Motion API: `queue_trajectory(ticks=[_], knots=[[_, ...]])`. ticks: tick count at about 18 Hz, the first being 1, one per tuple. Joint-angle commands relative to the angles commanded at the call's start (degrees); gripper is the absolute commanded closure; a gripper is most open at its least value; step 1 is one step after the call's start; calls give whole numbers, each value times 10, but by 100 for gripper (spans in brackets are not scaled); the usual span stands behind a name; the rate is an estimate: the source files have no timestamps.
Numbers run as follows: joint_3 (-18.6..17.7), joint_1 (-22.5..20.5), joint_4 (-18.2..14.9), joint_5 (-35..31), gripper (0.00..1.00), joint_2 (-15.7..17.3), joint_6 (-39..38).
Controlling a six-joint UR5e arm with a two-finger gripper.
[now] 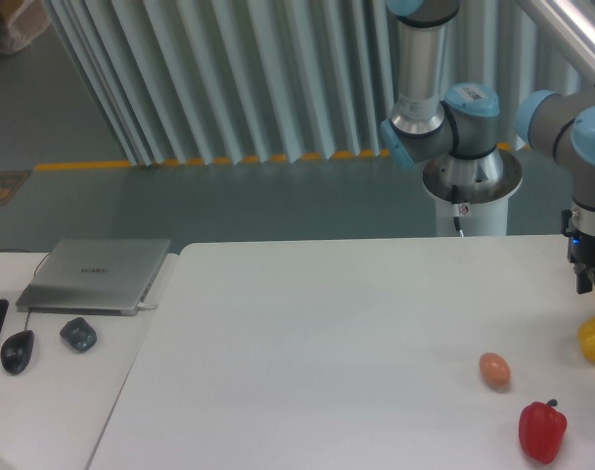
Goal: Place the red peppers in a basket
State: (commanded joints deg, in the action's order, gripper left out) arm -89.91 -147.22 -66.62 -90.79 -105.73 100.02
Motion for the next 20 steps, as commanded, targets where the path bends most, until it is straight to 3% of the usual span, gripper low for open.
queue_trajectory(ticks=[14, 20], knots=[[-25, -4, 9, 4, 0, -7, -7], [-32, -12, 14, 33, 0, -8, -9]])
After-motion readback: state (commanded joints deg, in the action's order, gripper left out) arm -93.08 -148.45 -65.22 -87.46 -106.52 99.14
